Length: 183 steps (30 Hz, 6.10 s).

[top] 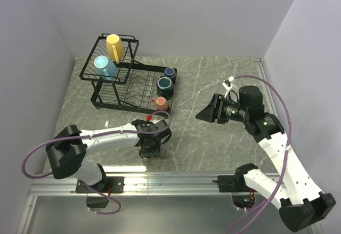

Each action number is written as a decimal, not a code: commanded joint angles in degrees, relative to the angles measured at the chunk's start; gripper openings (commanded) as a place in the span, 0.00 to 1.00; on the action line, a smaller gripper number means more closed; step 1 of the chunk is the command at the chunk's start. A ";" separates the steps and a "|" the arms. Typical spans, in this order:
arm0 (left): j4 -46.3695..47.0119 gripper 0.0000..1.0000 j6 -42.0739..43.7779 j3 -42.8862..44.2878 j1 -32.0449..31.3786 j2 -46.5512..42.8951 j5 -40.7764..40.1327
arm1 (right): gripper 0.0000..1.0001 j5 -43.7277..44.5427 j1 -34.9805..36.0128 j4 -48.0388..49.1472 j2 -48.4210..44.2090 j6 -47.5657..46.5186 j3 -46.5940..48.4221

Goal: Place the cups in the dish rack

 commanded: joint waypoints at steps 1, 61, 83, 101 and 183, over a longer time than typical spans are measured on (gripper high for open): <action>3.58 0.38 -1.09 -0.50 -0.50 0.41 -1.21 | 0.60 0.55 0.70 0.39 0.19 -1.29 2.81; 52.80 0.01 14.11 -1.21 20.15 -37.82 23.13 | 0.90 -21.25 13.53 49.69 26.29 61.10 5.97; 54.56 0.01 13.41 -3.93 20.06 -37.47 23.48 | 0.71 -20.54 14.68 59.55 28.58 69.90 7.82; 55.97 0.01 12.44 -5.25 20.15 -36.68 24.89 | 0.81 -21.07 15.65 58.93 29.55 68.85 10.89; 22.04 0.74 25.62 25.16 23.58 -17.34 34.83 | 0.00 -9.55 12.74 -9.63 12.41 -10.88 26.45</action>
